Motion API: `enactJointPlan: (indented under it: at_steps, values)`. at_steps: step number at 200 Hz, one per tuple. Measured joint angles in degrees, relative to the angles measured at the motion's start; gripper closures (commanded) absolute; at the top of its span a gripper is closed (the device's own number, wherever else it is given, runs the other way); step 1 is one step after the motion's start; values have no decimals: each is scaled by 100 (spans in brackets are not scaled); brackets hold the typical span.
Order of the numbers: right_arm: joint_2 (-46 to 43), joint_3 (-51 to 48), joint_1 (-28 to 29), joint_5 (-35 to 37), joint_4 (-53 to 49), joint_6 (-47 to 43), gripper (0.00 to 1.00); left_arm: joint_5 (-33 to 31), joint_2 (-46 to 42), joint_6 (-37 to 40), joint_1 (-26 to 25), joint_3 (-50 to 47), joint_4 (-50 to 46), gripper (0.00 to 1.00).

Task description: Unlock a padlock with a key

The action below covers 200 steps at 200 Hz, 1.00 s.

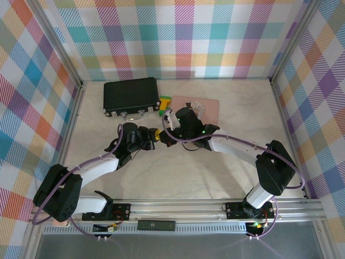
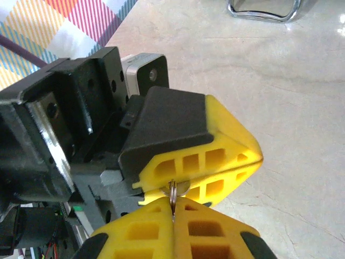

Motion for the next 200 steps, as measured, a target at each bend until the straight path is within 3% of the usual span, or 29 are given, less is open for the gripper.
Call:
enactJointPlan:
  at_steps: [39,59,200]
  values:
    - [-42,-20,-33,26,33,44,100,28,-48,85,-2,0,7,75]
    - [-46,-22,-35,22,37,63,100,44,-52,122,-2,0,7,72]
    - [-208,-225,-37,20,131,188,100,48,-52,122,-2,0,28,88]
